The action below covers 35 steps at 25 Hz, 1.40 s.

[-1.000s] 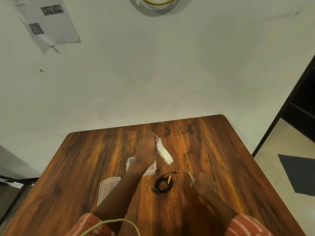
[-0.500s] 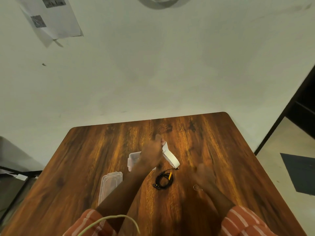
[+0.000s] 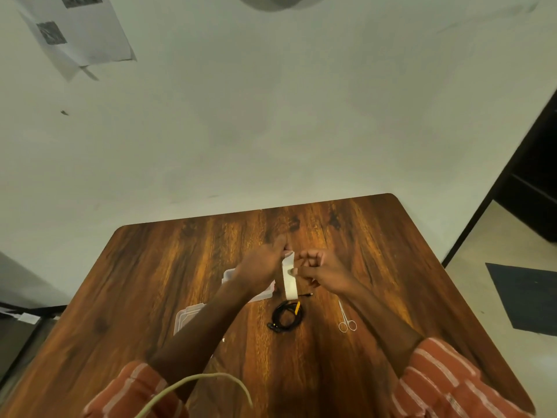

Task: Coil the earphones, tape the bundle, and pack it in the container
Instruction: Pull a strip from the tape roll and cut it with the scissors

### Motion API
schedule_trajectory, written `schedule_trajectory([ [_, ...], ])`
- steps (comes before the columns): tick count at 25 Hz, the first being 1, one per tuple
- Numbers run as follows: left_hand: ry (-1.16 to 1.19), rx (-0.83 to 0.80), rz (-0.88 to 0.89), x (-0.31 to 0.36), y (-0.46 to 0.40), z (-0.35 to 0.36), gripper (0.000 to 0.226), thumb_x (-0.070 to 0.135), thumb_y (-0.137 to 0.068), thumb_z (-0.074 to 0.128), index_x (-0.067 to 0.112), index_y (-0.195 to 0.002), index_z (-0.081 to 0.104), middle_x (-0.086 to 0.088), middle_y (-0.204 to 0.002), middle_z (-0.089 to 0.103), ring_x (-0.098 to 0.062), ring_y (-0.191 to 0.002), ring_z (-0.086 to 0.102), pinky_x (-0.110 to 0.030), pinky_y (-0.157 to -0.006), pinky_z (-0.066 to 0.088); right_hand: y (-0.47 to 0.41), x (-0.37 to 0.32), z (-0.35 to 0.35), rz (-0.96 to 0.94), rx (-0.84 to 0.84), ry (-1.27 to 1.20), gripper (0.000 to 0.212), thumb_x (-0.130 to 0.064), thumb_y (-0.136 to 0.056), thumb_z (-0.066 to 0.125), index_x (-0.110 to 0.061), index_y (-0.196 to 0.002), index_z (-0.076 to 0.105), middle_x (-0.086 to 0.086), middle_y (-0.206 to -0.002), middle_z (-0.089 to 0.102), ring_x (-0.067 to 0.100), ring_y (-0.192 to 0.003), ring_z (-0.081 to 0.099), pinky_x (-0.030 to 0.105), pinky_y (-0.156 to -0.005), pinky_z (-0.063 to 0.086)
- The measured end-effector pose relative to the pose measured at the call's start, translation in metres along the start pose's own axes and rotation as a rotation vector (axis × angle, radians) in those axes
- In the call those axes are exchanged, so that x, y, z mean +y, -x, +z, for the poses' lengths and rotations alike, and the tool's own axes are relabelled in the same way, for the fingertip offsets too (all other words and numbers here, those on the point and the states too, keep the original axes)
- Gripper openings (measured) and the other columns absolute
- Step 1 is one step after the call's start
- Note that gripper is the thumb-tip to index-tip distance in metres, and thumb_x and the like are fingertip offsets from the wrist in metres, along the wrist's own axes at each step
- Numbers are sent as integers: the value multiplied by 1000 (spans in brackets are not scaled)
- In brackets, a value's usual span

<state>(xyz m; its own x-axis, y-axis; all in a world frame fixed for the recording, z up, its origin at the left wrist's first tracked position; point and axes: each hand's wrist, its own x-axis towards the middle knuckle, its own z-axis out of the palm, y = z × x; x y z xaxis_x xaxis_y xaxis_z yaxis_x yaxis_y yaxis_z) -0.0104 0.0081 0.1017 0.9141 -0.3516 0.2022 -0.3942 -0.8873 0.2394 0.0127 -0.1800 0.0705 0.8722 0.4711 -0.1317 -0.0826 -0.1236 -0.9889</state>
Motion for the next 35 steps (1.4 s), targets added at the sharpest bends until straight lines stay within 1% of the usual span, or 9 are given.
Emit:
schedule_trajectory([
  [10, -192, 50, 148, -21, 4, 5, 17, 22, -94, 54, 14, -110, 52, -1, -68, 62, -10, -48, 50, -26, -43, 47, -13, 16, 23, 42, 157, 61, 13, -11, -78, 79, -21, -76, 71, -2, -73, 70, 15, -71, 66, 33, -61, 52],
  [13, -222, 79, 165, -28, 11, 13, 25, 20, -90, 66, 13, -109, 52, -1, -66, 65, -11, -47, 55, -25, -41, 50, -20, 22, 18, 21, 208, 371, 12, -24, -76, 79, -24, -68, 70, -10, -69, 66, 10, -66, 62, 33, -59, 50],
  [17, -28, 153, -68, -31, 12, 14, 16, 17, -95, 59, 15, -110, 57, -2, -87, 71, -9, -59, 61, -17, -52, 50, -17, 38, 7, 10, 305, 786, 11, -38, -80, 73, -27, -78, 72, -17, -73, 64, 1, -69, 60, 19, -54, 39],
  [20, 130, 261, -194, -23, 17, 9, 10, 16, -96, 56, 22, -105, 55, 6, -90, 68, 0, -60, 52, -6, -57, 40, -19, 60, -17, -41, 349, 1009, 12, -36, -92, 59, -28, -87, 67, -10, -80, 66, 6, -72, 63, 24, -60, 51],
  [26, 366, 332, -247, 3, 39, 15, 20, 2, -86, 68, 21, -88, 62, 10, -105, 62, 5, -92, 57, -5, -71, 48, -13, 112, -54, 205, 20, 1219, 24, -29, -95, 53, -22, -112, 68, 2, -106, 69, 18, -98, 64, 33, -84, 53],
  [28, 545, 345, -277, 5, 42, 13, 26, -7, -80, 69, 18, -82, 65, 4, -111, 61, 5, -103, 57, -7, -73, 50, -10, 111, -48, 122, 144, 1220, 26, -30, -96, 52, -21, -111, 71, 2, -106, 69, 20, -102, 65, 33, -87, 52],
  [31, 710, 300, -307, 7, 43, 9, 26, -9, -76, 72, 17, -75, 67, 4, -114, 58, 5, -107, 55, -13, -74, 52, -6, 76, -18, 176, 302, 531, 26, -40, -86, 68, -16, -94, 74, -2, -89, 71, 21, -90, 68, 25, -69, 51],
  [33, 768, 240, -294, 6, 42, 7, 21, -7, -75, 75, 13, -73, 68, 0, -116, 58, -3, -110, 56, -17, -76, 52, -2, 43, 2, 395, -5, -287, 38, -48, -81, 69, -14, -95, 75, 4, -91, 74, 24, -88, 70, 27, -66, 55],
  [35, 788, 165, -278, 3, 40, 6, 18, -6, -75, 75, 11, -73, 69, -4, -119, 57, -11, -112, 57, -22, -79, 53, 3, 25, 6, 443, -251, -591, 37, -45, -90, 63, -12, -103, 73, 10, -100, 74, 24, -87, 72, 33, -70, 56],
])
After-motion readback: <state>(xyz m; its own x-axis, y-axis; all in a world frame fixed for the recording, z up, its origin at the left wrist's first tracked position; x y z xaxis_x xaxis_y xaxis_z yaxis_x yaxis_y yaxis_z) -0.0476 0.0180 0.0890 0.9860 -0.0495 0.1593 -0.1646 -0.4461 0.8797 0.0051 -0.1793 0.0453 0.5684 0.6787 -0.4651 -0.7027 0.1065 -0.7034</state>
